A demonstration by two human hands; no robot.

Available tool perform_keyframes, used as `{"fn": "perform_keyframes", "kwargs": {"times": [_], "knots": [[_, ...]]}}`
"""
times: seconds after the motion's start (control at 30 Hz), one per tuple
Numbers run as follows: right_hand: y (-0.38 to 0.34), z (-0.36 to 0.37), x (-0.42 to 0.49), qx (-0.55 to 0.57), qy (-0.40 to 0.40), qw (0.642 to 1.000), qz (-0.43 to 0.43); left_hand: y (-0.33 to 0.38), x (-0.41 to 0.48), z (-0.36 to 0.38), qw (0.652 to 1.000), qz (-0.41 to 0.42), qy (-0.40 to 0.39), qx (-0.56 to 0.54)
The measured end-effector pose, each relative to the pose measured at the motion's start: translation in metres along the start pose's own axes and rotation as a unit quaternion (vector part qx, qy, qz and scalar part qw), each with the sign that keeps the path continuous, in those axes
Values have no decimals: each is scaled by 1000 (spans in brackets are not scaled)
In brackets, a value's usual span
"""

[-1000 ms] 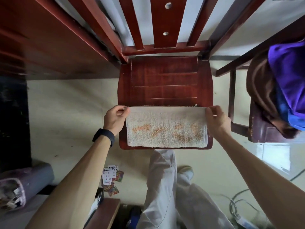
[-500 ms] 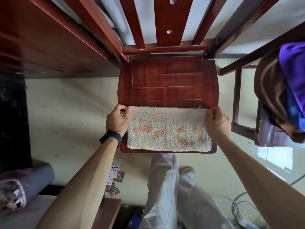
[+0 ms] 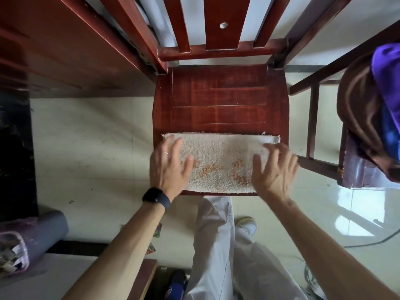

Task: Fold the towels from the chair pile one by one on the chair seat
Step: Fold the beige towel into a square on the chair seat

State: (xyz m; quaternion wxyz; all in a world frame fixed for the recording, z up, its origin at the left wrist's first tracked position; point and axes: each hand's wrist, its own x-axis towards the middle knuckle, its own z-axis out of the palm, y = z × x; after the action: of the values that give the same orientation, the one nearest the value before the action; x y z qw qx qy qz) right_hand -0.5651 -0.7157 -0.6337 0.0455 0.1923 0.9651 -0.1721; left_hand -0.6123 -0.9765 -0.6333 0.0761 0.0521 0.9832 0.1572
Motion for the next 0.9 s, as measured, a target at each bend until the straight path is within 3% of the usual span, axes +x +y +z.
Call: {"fn": "perform_keyframes", "kwargs": {"times": [0.1, 0.23, 0.37, 0.53, 0.63, 0.8, 0.9], "knots": [[-4, 13, -20, -51, -82, 988, -124, 14, -21, 22, 990, 75, -102, 59], [12, 27, 5, -93, -151, 979, -97, -3, -9, 43, 986, 13, -127, 107], [28, 35, 11, -87, -137, 980, -118, -19, -3, 51, 985, 51, -117, 116], [19, 20, 0, -101, -141, 982, -76, -14, 23, 30, 971, 96, -151, 156], [21, 5, -33, -102, -136, 985, -34, 5, 74, 13, 951, 177, -171, 188], [11, -7, -91, -65, -182, 980, 38, 96, 138, 11, 892, 324, -208, 235], [9, -13, -96, -24, -201, 977, 71, 127, 135, 16, 903, 307, -211, 215]]}}
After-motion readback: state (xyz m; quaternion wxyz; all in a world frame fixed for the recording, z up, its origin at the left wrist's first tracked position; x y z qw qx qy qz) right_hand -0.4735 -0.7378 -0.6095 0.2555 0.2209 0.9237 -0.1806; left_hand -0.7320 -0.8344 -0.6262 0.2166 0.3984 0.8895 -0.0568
